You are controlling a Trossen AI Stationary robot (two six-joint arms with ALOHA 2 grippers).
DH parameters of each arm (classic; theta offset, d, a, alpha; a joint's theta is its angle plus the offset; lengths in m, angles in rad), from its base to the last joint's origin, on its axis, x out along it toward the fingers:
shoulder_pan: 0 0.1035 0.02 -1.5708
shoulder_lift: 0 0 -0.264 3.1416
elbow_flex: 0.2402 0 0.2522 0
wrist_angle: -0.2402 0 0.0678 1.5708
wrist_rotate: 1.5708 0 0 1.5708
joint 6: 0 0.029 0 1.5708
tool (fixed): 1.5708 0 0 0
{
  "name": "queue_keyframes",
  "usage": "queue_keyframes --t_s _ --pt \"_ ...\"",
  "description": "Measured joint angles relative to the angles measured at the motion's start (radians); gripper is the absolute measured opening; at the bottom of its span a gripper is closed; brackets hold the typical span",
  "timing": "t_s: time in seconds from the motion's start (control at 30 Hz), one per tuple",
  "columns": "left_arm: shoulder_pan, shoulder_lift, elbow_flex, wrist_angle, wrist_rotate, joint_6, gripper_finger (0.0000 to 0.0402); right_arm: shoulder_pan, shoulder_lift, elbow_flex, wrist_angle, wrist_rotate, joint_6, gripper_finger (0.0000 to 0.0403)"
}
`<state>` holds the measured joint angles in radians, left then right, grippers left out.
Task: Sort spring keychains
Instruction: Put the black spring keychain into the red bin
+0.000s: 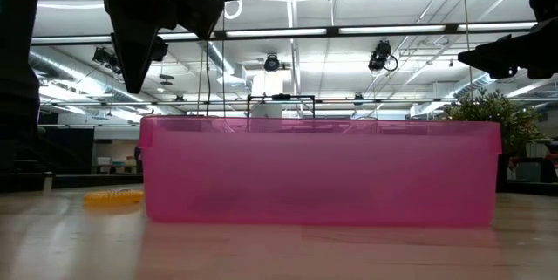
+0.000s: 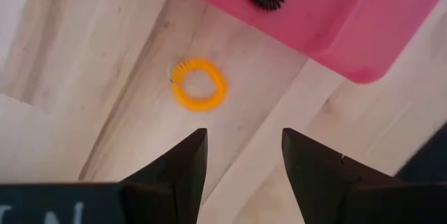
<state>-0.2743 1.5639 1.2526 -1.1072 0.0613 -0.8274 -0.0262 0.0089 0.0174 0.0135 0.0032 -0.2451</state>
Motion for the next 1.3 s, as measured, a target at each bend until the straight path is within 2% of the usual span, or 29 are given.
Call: queue_keyframes --t_s 0.13,0.57,0.87,1.3 --pt "0.016 0.000 0.000 -0.005 0.028 0.046 0.0188 0.000 0.000 0.000 0.000 0.000 0.000 0.0222" --pt "0.043 -0.034 -0.001 -0.074 0.005 0.137 0.0188 0.000 0.000 0.000 0.000 0.000 0.000 0.0222" --pt "0.053 -0.034 -0.001 -0.075 0.000 0.163 0.0188 0.000 0.000 0.000 0.000 0.000 0.000 0.0222" --pt "0.130 -0.034 -0.001 -0.109 -0.008 0.189 0.0188 0.000 0.000 0.000 0.000 0.000 0.000 0.0222"
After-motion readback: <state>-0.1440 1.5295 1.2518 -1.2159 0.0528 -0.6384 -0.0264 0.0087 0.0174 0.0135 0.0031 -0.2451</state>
